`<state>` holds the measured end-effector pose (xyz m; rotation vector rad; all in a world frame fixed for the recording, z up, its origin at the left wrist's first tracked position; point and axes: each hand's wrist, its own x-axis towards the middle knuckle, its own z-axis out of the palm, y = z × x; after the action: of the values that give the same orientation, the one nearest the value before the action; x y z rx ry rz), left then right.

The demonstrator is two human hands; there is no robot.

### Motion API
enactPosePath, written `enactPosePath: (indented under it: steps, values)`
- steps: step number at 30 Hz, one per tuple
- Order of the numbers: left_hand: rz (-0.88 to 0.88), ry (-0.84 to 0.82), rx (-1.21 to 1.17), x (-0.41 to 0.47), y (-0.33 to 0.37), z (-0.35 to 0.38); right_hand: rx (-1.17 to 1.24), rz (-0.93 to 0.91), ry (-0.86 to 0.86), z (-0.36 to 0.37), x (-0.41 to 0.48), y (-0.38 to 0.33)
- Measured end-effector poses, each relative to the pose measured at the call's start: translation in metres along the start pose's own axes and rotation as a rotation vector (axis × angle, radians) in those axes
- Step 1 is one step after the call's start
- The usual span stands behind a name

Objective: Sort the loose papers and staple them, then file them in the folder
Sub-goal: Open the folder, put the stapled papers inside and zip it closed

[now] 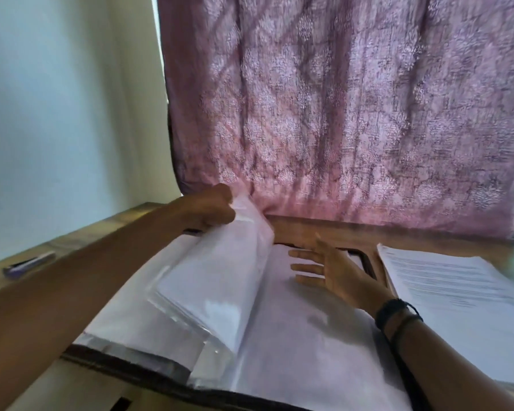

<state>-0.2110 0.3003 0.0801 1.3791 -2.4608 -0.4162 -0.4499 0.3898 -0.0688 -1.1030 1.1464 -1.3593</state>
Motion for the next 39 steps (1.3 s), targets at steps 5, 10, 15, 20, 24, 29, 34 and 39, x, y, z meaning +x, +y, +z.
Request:
enactPosePath:
  steps: [5, 10, 15, 20, 24, 29, 34, 39]
  values:
    - [-0.163, 0.144, 0.174, -0.001, -0.046, -0.016, -0.160, -0.132, 0.060, 0.009, 0.001, 0.007]
    - [-0.269, 0.209, 0.201, 0.004, -0.085, -0.007, -0.697, -0.286, 0.138, 0.008, 0.003, 0.017]
    - [-0.096, 0.205, 0.119, 0.019, -0.071, 0.035, -1.309, -0.145, 0.206, -0.004, -0.002, 0.020]
    - [0.176, 0.180, 0.027, 0.045, -0.043, 0.095, -1.453, -0.029, 0.167, -0.010, -0.002, 0.013]
    - [0.301, 0.188, -0.076, 0.062, -0.010, 0.129, -1.456, -0.105, 0.282, -0.013, -0.013, -0.001]
    - [0.335, 0.159, -0.116, 0.073, 0.010, 0.172, -1.472, -0.002, 0.671, -0.048, -0.019, -0.024]
    - [0.378, 0.133, -0.127, 0.082, 0.000, 0.184, -1.460, 0.310, 0.801, -0.079, -0.031, -0.027]
    - [0.395, 0.139, -0.138, 0.082, -0.004, 0.184, -1.413, 0.344, 0.852, -0.089, -0.031, -0.024]
